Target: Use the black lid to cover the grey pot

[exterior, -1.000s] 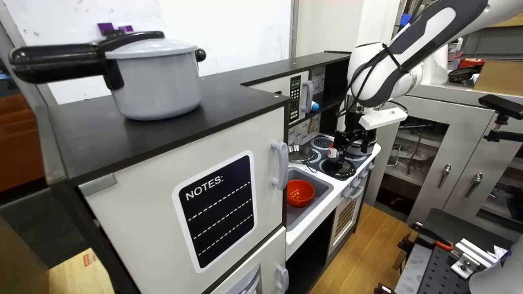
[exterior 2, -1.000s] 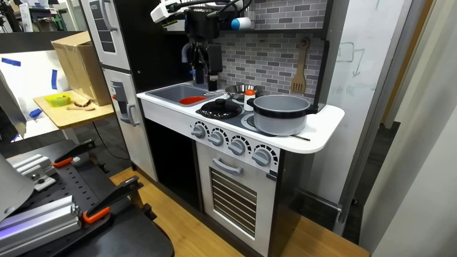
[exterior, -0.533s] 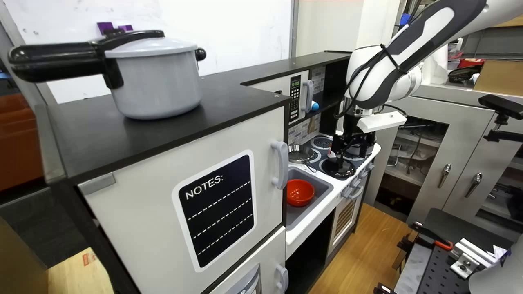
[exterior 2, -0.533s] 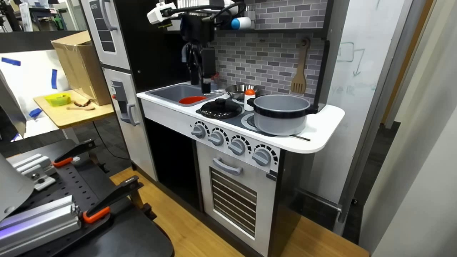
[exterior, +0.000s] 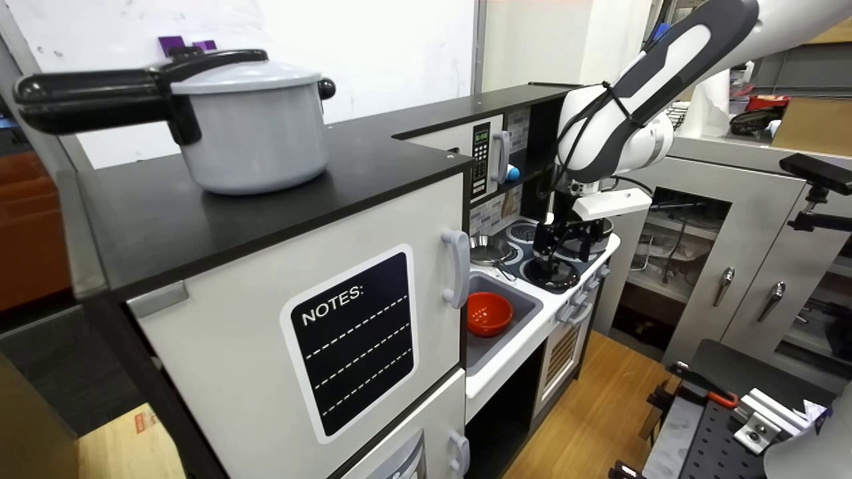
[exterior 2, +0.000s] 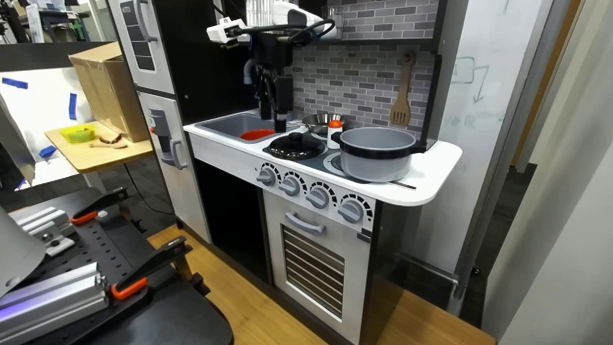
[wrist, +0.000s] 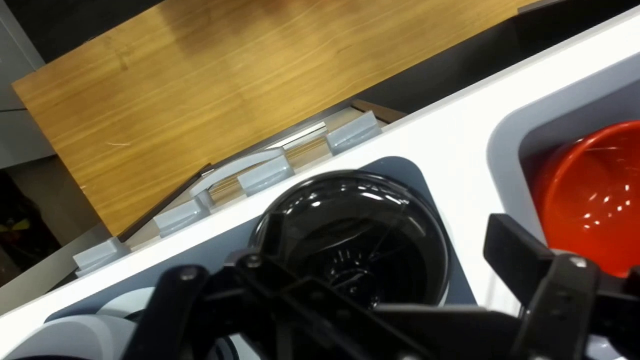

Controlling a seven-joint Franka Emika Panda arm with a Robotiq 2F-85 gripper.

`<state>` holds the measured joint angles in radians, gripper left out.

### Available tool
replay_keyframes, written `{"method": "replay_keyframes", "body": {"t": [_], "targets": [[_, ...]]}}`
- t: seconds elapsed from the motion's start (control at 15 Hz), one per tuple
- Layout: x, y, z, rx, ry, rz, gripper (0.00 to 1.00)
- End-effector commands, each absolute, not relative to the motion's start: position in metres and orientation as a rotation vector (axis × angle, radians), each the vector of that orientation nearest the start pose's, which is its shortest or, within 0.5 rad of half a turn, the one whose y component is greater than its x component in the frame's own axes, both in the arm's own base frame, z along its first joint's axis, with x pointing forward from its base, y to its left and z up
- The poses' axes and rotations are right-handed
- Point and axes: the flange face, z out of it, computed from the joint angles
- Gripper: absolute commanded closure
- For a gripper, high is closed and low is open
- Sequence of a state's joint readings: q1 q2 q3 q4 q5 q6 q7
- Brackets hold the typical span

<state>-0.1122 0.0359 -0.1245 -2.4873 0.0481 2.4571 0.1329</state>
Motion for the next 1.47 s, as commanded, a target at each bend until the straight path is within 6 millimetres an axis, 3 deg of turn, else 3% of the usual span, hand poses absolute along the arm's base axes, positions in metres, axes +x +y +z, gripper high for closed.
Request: {"method": "replay_keyframes", "body": {"t": [0.0,0.67,1.4], "targets": [[0.469,-0.114,0.263,-3.071,0.596,0.072,0.00],[0.474,-0.126,0.254,-3.164,0.610,0.058,0.00],[0.481,-0.124,0.246,-3.150,0.587,0.063,0.00]]}}
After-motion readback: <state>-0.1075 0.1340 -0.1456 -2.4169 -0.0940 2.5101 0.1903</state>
